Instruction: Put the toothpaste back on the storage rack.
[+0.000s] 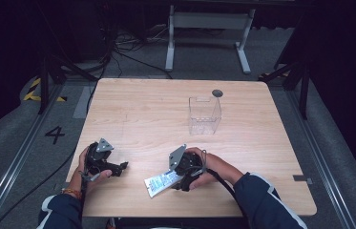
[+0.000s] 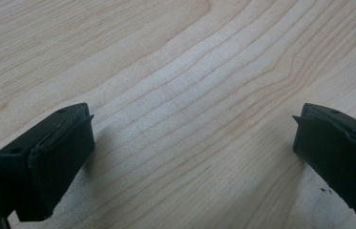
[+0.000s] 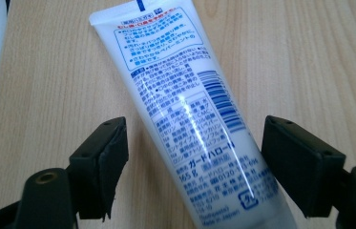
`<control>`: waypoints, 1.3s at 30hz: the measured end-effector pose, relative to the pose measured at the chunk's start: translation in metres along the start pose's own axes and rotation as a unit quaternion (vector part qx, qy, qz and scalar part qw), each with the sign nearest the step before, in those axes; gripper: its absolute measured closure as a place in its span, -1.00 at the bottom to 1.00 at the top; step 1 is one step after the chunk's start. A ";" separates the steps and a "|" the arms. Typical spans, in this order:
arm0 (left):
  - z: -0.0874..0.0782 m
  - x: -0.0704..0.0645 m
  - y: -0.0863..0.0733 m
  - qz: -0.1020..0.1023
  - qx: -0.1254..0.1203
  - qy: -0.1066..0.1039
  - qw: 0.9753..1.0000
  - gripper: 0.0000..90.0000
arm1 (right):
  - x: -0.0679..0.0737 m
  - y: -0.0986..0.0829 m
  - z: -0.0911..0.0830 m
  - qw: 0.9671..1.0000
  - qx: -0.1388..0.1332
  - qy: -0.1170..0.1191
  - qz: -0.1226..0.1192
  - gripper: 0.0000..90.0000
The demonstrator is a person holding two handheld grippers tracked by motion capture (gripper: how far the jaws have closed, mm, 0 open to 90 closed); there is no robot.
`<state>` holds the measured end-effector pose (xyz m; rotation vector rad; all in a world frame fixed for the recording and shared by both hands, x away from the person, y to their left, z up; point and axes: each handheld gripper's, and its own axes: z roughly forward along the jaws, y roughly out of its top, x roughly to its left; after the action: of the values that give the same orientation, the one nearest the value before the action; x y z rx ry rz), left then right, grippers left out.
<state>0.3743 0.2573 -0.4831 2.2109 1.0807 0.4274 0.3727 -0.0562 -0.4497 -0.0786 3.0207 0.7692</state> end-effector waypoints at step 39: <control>0.000 0.000 0.000 -0.002 0.000 -0.002 1.000 -0.99 | -0.003 0.015 -0.009 0.998 -0.035 -0.005 0.043 0.41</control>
<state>0.3740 0.2572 -0.4832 2.2081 1.0835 0.4215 0.3750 -0.0469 -0.4344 0.0530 3.0047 0.8782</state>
